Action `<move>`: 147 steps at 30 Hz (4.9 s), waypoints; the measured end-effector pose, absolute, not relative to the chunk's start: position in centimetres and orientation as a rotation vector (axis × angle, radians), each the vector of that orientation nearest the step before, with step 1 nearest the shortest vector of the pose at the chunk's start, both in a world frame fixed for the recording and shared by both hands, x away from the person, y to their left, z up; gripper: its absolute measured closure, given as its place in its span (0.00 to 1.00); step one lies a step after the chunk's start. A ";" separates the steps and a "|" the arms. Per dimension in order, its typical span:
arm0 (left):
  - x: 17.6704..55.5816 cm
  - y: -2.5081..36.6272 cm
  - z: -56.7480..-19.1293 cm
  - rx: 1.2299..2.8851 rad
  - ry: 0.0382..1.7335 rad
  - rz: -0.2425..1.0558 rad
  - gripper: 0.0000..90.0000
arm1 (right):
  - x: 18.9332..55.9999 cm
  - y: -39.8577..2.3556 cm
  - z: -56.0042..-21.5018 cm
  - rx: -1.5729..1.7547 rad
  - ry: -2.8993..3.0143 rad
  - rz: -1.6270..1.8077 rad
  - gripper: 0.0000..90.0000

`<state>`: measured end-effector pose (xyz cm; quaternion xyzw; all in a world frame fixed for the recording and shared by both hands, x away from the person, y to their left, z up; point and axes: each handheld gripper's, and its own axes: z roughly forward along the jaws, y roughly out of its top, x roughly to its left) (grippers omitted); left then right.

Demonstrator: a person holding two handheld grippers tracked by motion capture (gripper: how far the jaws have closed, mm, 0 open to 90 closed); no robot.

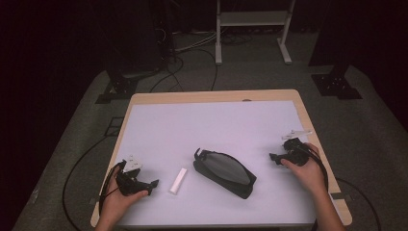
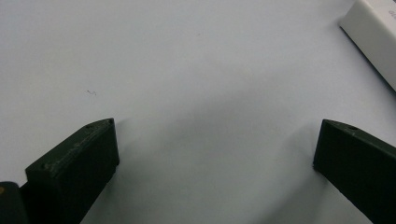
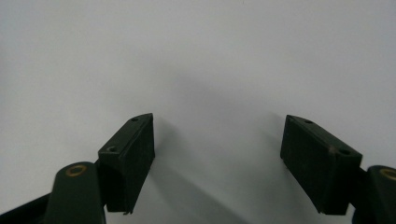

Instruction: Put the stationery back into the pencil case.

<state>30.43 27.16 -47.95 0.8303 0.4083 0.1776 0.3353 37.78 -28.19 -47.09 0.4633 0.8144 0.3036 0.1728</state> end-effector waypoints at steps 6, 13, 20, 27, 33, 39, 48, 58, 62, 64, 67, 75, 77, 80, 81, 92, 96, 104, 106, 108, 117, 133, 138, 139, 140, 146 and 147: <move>30.4 27.2 -47.9 2.168 1.065 0.463 0.00 | 37.7 -28.7 -47.7 1.319 2.270 0.913 0.20; 30.5 27.0 -47.6 2.170 1.086 0.465 0.02 | 37.0 -28.7 -48.3 1.305 2.197 0.980 0.19; 30.2 26.6 -47.0 2.133 1.073 0.454 0.21 | 37.0 -28.7 -48.4 1.305 2.197 0.980 0.19; 30.1 25.4 -45.9 2.131 1.074 0.413 0.29 | 37.0 -28.7 -48.4 1.306 2.196 0.980 0.19; 30.0 24.5 -44.9 2.141 1.083 0.400 0.36 | 37.0 -28.7 -48.4 1.305 2.196 0.980 0.19; 29.8 24.0 -43.9 2.132 1.093 0.393 0.43 | 37.0 -28.7 -48.4 1.305 2.196 0.979 0.19; 30.2 22.4 -42.6 2.175 1.089 0.361 0.50 | 37.0 -28.7 -48.4 1.304 2.197 0.979 0.19; 30.8 20.3 -41.7 2.224 1.101 0.323 0.54 | 37.0 -28.7 -48.4 1.306 2.197 0.979 0.19; 31.0 19.5 -41.5 2.248 1.098 0.310 0.55 | 37.0 -28.7 -48.4 1.309 2.197 0.979 0.19; 31.2 19.0 -41.5 2.257 1.102 0.302 0.55 | 37.0 -28.7 -48.4 1.309 2.197 0.978 0.19; 31.4 18.3 -41.5 2.272 1.100 0.296 0.55 | 37.0 -28.7 -48.4 1.309 2.197 0.979 0.18; 32.0 17.0 -41.7 2.310 1.092 0.274 0.54 | 37.0 -28.7 -48.4 1.309 2.197 0.978 0.19; 32.1 16.7 -41.9 2.322 1.091 0.275 0.54 | 37.0 -28.7 -48.4 1.310 2.197 0.978 0.19; 32.3 16.2 -42.1 2.346 1.084 0.265 0.56 | 37.0 -28.7 -48.4 1.309 2.198 0.979 0.19; 32.4 16.0 -42.2 2.349 1.091 0.267 0.57 | 37.0 -28.7 -48.4 1.310 2.197 0.979 0.19; 33.0 15.0 -43.1 2.384 1.144 0.217 0.57 | 37.0 -28.7 -48.4 1.310 2.198 0.978 0.19; 33.1 14.8 -43.5 2.389 1.159 0.210 0.58 | 37.0 -28.7 -48.4 1.307 2.198 0.978 0.19; 33.0 14.7 -44.0 2.416 1.177 0.199 0.64 | 37.0 -28.7 -48.4 1.306 2.198 0.978 0.18; 33.0 14.6 -44.2 2.422 1.177 0.195 0.65 | 37.0 -28.7 -48.4 1.306 2.198 0.978 0.18; 33.0 14.5 -44.4 2.425 1.176 0.190 0.66 | 37.0 -28.7 -48.4 1.306 2.198 0.978 0.18; 33.1 14.7 -44.5 2.427 1.183 0.209 0.72 | 37.0 -28.7 -48.4 1.306 2.198 0.978 0.19; 33.1 15.2 -44.5 2.428 1.137 0.200 0.79 | 37.0 -28.7 -48.4 1.308 2.198 0.979 0.18; 33.1 15.7 -44.4 2.390 1.123 0.166 0.79 | 37.0 -28.7 -48.4 1.310 2.198 0.979 0.18; 33.1 15.8 -44.3 2.390 1.119 0.167 0.79 | 37.0 -28.7 -48.4 1.310 2.198 0.979 0.18; 33.1 15.9 -44.2 2.384 1.115 0.167 0.79 | 37.0 -28.7 -48.4 1.310 2.198 0.979 0.18; 33.0 16.7 -43.4 2.307 1.093 0.174 0.79 | 37.0 -28.7 -48.4 1.309 2.198 0.979 0.18; 33.0 16.8 -43.3 2.297 1.087 0.174 0.79 | 37.0 -28.7 -48.4 1.310 2.198 0.979 0.18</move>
